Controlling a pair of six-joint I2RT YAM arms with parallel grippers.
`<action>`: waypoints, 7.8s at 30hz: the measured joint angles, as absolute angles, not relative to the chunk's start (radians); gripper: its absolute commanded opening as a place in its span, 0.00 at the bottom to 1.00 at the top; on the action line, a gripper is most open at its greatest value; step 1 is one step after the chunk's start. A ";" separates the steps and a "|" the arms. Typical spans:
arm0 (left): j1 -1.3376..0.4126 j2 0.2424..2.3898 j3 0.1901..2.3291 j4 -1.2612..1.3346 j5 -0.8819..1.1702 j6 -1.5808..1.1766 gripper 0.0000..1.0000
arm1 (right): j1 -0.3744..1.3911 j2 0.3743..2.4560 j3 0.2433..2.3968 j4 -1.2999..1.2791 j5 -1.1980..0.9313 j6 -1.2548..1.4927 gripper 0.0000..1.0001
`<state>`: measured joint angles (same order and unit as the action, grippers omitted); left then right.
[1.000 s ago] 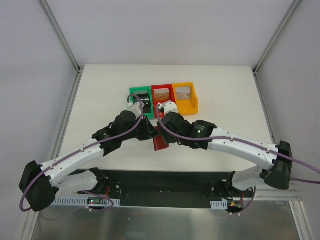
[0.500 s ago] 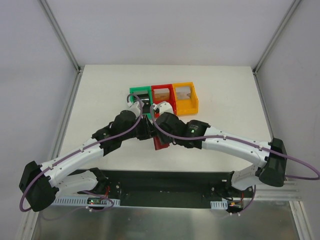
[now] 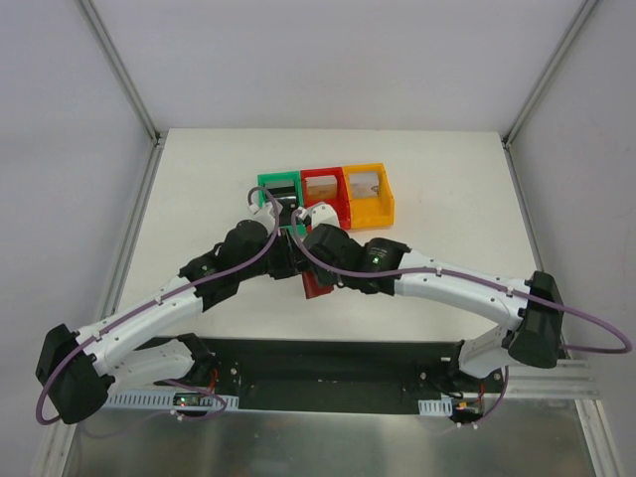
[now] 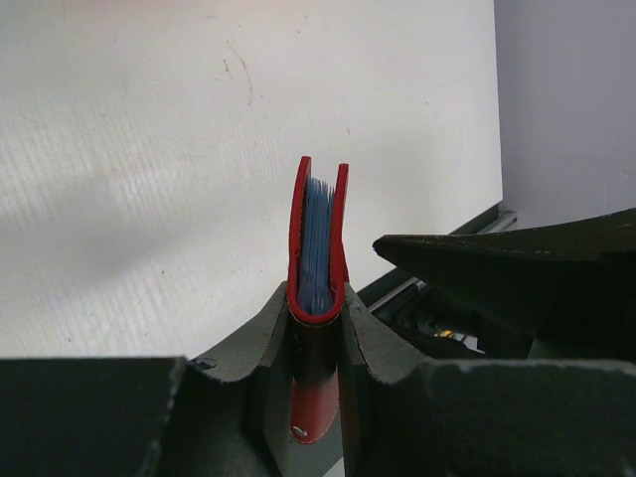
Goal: Take the credit cards out of the card holder
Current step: Open the card holder at the center of the board.
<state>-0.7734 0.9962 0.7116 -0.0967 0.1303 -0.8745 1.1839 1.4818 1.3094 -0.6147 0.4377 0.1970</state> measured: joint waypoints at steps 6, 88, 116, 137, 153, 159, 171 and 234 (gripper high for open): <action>-0.773 0.993 0.712 -0.108 0.121 -0.876 0.00 | 1.189 1.506 1.331 -0.632 0.450 0.202 0.34; -0.662 1.019 0.386 1.079 0.915 -0.936 0.00 | 0.876 0.635 0.788 -0.268 -0.204 0.198 0.73; -0.639 0.982 0.416 1.104 0.937 -1.008 0.00 | 0.867 0.697 0.761 -0.222 -0.333 0.216 0.35; -0.639 0.947 0.421 1.033 0.906 -0.981 0.00 | 0.839 0.678 0.785 -0.237 -0.353 0.228 0.69; -0.639 0.950 0.421 1.051 0.906 -1.011 0.00 | 0.838 0.748 0.785 -0.164 -0.410 0.265 0.53; -0.639 0.979 0.421 1.106 0.907 -1.042 0.00 | 0.838 0.773 0.785 -0.136 -0.428 0.278 0.45; -0.639 1.033 0.421 1.188 0.907 -1.088 0.31 | 0.837 0.801 0.784 -0.052 -0.504 0.322 0.00; -0.635 1.049 0.292 1.187 0.801 -1.106 0.68 | 0.922 0.890 1.058 -0.575 -0.121 0.190 0.00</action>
<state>-0.6353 1.0489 0.2916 1.1870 0.8005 -1.1057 0.9218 0.8898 1.0584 -0.5747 -0.1215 0.1898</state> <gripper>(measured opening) 0.677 0.029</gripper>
